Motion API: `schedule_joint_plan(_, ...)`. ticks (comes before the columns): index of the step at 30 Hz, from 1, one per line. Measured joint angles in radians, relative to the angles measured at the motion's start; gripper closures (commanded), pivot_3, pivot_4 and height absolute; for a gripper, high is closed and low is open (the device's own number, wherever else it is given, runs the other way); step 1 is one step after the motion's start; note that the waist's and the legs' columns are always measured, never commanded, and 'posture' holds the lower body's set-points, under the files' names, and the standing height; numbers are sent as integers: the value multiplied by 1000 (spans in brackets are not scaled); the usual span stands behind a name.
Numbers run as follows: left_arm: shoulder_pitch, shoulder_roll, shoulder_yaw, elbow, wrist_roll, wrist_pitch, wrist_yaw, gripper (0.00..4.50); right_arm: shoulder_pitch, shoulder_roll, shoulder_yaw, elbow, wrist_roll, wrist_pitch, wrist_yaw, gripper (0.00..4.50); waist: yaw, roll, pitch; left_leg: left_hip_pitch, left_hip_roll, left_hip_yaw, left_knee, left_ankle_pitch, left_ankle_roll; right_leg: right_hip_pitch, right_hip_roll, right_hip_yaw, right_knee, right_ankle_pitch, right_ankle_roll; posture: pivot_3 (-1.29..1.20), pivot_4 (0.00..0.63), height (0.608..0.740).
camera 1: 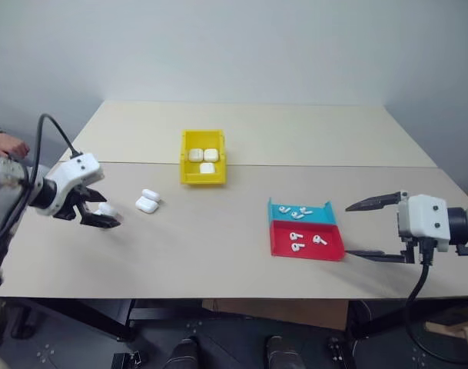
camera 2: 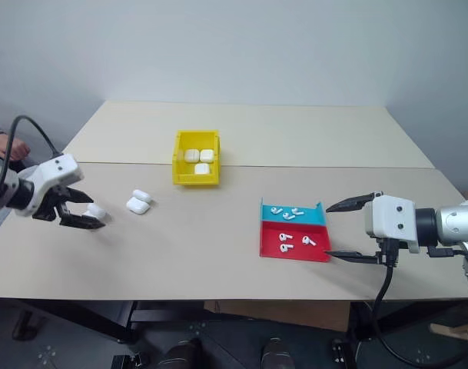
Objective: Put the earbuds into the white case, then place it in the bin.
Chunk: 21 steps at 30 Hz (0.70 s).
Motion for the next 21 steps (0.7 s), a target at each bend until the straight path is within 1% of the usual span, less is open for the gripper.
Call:
schedule_joint_plan(4,-190,-55,-90,259,156,-97,-66,0,-7,0,9,4,-1,2,-6,22,12,0,0,0,0,0,-3,0,0,-1,0,0,3,-1,0,0,150,740)
schedule_joint_plan(8,-264,-125,-156,451,280,-165,-70,0,-9,0,13,7,-1,2,-8,22,23,-1,1,0,-1,0,-3,0,0,-3,0,0,6,-2,1,0,150,740)
schedule_joint_plan(10,-295,-163,-164,537,322,-178,-67,0,-12,0,15,8,-1,3,-9,22,29,-2,1,0,-1,0,-2,0,0,-2,0,0,8,-2,1,0,150,740)
schedule_joint_plan(13,-308,-199,-162,598,350,-191,-45,0,-20,0,16,8,-1,5,-12,22,35,-3,2,0,-1,0,1,0,0,-2,0,0,11,-2,1,0,150,740)
schedule_joint_plan(17,-309,-243,-153,665,377,-195,26,0,-19,0,16,-1,-2,14,-23,22,38,-3,2,0,-1,-1,6,0,-1,-1,0,0,13,-2,1,0,150,740)
schedule_joint_plan(21,-309,-272,-114,694,379,-194,89,0,0,0,16,-15,-2,21,-34,22,38,-3,2,0,-1,-1,8,0,-1,1,0,0,13,-2,1,0,150,740)
